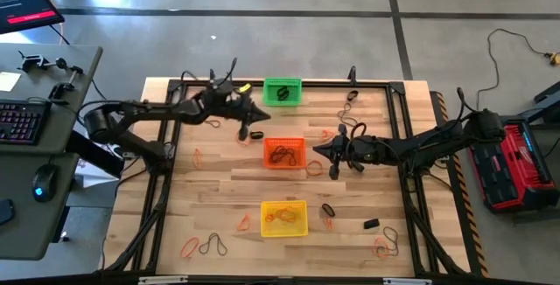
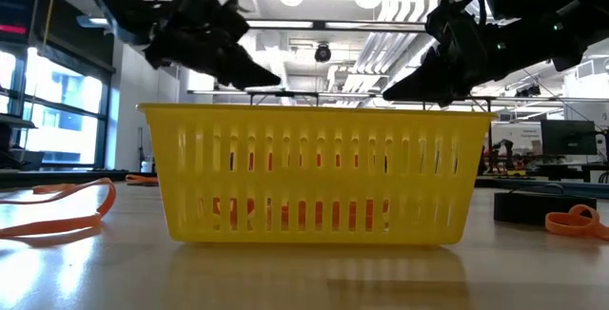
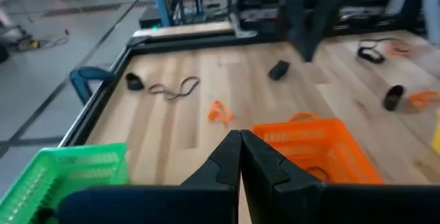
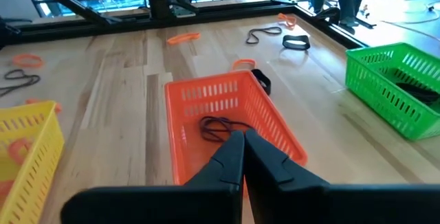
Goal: Sort rubber bands into baskets
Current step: Put the black rubber band into the green bin
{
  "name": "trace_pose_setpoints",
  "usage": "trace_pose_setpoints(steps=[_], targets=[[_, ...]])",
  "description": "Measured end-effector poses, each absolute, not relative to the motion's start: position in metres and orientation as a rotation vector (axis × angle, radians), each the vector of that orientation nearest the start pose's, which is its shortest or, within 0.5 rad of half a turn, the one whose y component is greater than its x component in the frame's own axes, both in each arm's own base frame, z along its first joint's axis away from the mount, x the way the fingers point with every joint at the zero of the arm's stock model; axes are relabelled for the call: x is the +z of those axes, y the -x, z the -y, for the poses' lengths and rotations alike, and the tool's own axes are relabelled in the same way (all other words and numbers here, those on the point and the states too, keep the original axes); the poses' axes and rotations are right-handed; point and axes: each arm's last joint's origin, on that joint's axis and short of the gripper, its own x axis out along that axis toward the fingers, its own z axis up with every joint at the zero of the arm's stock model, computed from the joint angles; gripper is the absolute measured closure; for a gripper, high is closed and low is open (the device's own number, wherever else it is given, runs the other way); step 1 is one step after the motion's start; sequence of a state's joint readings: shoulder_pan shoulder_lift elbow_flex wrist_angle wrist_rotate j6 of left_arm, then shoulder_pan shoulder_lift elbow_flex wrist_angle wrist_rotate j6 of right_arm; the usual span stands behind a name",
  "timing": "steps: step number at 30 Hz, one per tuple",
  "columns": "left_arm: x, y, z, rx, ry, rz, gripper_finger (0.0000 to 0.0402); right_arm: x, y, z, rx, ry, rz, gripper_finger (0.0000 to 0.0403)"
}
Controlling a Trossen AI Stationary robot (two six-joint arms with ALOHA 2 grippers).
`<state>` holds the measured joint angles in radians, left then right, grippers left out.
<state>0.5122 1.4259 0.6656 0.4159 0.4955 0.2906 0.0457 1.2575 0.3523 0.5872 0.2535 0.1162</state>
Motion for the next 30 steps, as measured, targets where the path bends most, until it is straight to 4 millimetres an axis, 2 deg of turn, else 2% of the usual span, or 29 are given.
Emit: trace_pose_setpoints(steps=[10,21,25,30], targets=[[0.184,-0.245,-0.099,-0.081,-0.093,-0.226,0.0401,0.167,-0.228,-0.004,-0.21,-0.135,-0.322,0.0403],[0.176,-0.244,-0.086,-0.124,-0.079,-0.247,0.0401,0.162,-0.226,-0.004,-0.217,-0.142,-0.372,0.0401],[0.176,-0.245,-0.086,-0.126,-0.078,-0.249,0.0401,0.158,-0.224,-0.006,-0.225,-0.191,-0.421,0.0377],[0.176,-0.244,-0.086,-0.126,-0.078,-0.252,0.0401,0.15,-0.219,-0.017,-0.205,-0.253,-0.504,0.0324]])
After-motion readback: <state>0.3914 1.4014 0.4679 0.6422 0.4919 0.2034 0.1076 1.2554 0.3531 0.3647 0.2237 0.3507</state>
